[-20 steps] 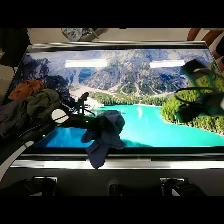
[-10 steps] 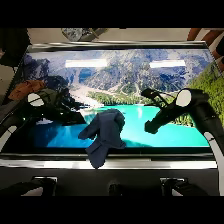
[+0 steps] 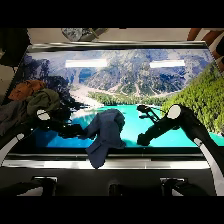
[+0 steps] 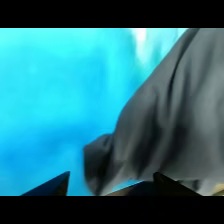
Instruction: Fold the shirts.
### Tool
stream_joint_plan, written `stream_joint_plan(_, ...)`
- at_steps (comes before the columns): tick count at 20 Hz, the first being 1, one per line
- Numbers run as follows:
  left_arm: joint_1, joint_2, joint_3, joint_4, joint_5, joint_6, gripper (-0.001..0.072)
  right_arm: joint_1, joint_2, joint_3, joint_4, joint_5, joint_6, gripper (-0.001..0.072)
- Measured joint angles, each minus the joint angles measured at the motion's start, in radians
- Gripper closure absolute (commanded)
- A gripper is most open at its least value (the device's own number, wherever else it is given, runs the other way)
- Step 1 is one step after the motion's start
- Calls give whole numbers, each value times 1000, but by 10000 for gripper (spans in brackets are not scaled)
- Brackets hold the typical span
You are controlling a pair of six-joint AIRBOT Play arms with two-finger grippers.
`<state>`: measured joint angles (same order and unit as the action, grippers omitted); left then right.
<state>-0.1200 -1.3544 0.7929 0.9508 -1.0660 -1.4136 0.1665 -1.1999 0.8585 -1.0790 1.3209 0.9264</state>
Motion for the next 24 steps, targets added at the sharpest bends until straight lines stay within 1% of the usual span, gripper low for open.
stream_joint_plan(1,-7,-7,-4,-14,18,0,130,0,-1,-18,26,-28,-1,86)
stream_joint_plan(2,-15,-15,-7,-29,38,0,328,0,-2,-37,53,-59,-3,85)
stream_joint_plan(3,-25,-24,-10,-34,64,0,540,3,-3,-55,80,-92,-3,85)
stream_joint_plan(4,-35,-33,-13,-42,82,0,675,13,-5,-67,101,-121,-4,84)
stream_joint_plan(6,-48,-39,-15,-58,95,1,677,58,-16,-84,130,-173,-9,82)
stream_joint_plan(8,-54,-37,-17,-63,101,1,677,127,-37,-92,141,-237,-11,64)
stream_joint_plan(11,-61,-21,-18,-58,105,1,677,227,-80,-98,144,-343,-13,67)
stream_joint_plan(12,-60,-14,-18,-61,105,1,677,254,-97,-99,145,-368,-12,108)
stream_joint_plan(13,-61,-7,-18,-65,104,1,677,275,-113,-100,145,-391,-10,212)
stream_joint_plan(14,-61,-2,-18,-68,103,1,677,290,-126,-100,152,-408,-2,485)
stream_joint_plan(15,-62,4,-18,-70,101,1,677,301,-138,-100,150,-426,6,671)
stream_joint_plan(18,-62,38,-9,-72,98,4,679,312,-136,-89,127,-433,20,671)
stream_joint_plan(20,-61,100,21,-72,105,12,680,299,-92,-51,55,-417,24,670)
stream_joint_plan(22,-61,195,94,-53,121,17,679,267,-6,27,-80,-376,43,670)
stream_joint_plan(24,-54,316,223,-13,143,12,679,217,111,146,-263,-349,80,669)
